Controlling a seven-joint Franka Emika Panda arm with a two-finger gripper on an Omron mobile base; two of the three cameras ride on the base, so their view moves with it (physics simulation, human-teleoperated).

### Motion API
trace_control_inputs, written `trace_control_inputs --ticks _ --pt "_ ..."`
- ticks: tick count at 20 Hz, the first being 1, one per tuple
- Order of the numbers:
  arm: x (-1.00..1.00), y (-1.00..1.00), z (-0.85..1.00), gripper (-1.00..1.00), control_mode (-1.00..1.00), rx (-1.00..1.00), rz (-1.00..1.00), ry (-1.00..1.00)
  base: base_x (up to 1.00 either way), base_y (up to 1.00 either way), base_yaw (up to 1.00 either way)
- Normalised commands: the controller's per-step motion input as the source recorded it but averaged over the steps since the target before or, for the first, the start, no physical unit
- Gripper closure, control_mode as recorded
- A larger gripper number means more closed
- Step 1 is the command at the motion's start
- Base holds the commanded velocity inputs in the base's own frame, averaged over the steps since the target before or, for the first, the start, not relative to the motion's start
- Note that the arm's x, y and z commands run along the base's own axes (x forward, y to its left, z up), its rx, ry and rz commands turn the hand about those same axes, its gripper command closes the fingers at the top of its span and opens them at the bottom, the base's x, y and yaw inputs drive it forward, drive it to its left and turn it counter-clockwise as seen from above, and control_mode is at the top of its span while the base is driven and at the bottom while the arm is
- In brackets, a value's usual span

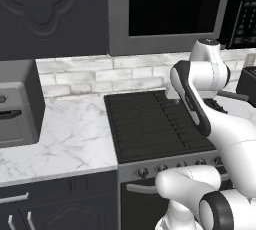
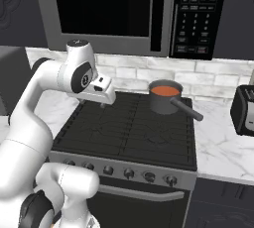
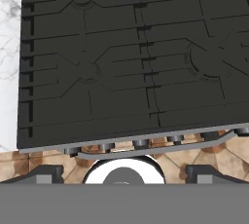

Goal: Wait until the marinara sauce is simmered to a deep red color and then turn off the stove.

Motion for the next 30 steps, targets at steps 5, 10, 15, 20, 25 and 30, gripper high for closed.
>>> trace_control_inputs --ticks 5,10,15,20,25,30 --pt "0.0 0.0 0.0 -1.0 -1.0 0.0 0.0 0.0 0.0 0.0 0.0" --pt "0.0 0.0 0.0 -1.0 -1.0 0.0 0.0 0.0 0.0 0.0 0.0" --pt "0.0 0.0 0.0 -1.0 -1.0 0.0 0.0 0.0 0.0 0.0 0.0" --pt "0.0 0.0 0.0 -1.0 -1.0 0.0 0.0 0.0 0.0 0.0 0.0" --pt "0.0 0.0 0.0 -1.0 -1.0 0.0 0.0 0.0 0.0 0.0 0.0" --pt "0.0 0.0 0.0 -1.0 -1.0 0.0 0.0 0.0 0.0 0.0 0.0"
